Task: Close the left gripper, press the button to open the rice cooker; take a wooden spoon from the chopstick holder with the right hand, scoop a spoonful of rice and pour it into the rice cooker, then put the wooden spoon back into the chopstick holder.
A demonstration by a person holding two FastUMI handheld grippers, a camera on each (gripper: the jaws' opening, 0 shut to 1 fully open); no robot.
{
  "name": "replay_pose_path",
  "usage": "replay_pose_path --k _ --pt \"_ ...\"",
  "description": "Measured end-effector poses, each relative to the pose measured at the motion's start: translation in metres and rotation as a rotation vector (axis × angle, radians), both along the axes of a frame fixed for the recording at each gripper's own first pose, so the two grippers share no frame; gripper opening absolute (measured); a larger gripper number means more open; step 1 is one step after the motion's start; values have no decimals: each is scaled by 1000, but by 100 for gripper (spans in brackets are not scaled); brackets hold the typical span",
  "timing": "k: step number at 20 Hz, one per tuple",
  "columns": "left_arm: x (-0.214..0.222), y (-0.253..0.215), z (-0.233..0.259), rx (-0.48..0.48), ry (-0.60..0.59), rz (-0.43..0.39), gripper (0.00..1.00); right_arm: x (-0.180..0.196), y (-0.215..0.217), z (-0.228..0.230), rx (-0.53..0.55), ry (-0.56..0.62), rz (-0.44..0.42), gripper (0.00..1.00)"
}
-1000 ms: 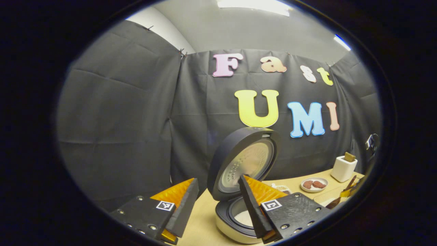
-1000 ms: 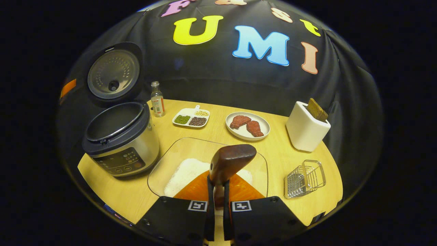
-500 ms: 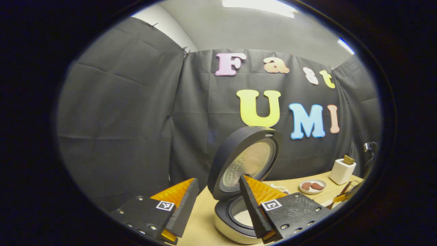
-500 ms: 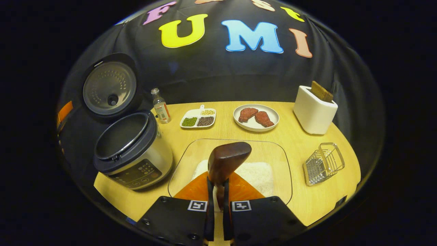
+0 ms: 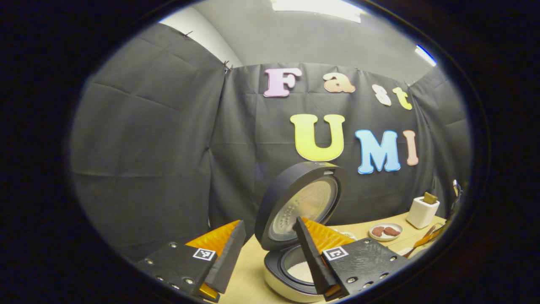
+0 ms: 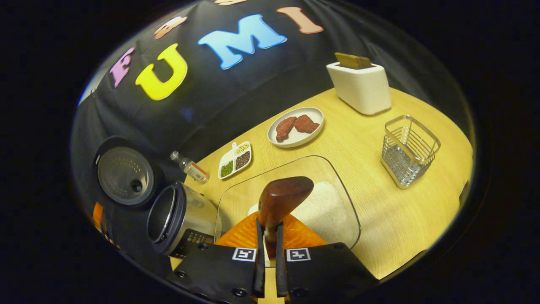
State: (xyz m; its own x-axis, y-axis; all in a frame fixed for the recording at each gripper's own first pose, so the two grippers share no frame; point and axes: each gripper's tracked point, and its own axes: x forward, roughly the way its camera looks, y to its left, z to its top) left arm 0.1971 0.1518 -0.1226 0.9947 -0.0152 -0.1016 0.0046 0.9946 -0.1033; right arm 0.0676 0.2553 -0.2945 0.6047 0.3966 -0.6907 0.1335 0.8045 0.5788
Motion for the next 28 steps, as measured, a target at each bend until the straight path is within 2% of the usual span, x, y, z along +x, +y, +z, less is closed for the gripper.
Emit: replay_pose_path --k 6,10,14,15,17,18,19,22,25,28 --pt "1 -13 8 5 -11 -14 77 7 -22 17 158 17 -156 12" --pt "-2 -25 18 12 -24 -30 77 17 -34 42 249 -6 -225 12" --pt "-6 -41 27 2 -34 -48 76 21 -53 80 275 -80 -244 8" --pt "-7 -46 30 0 -38 -53 76 21 -59 90 283 -96 -249 12" --pt "-12 -58 37 -11 -48 -64 76 18 -70 108 317 -116 -267 12" --pt "-16 -64 41 -17 -54 -72 76 13 -76 119 342 -124 -276 9" --pt "-19 -72 44 -19 -59 -80 76 8 -82 131 366 -132 -285 12" --pt "-29 -93 54 -19 -72 -101 76 -14 -99 157 402 -150 -304 12" --pt "-42 -107 63 -28 -86 -114 76 -38 -103 174 387 -170 -274 11" --pt "-56 -112 65 -30 -87 -110 77 -57 -91 191 426 -167 -232 12"
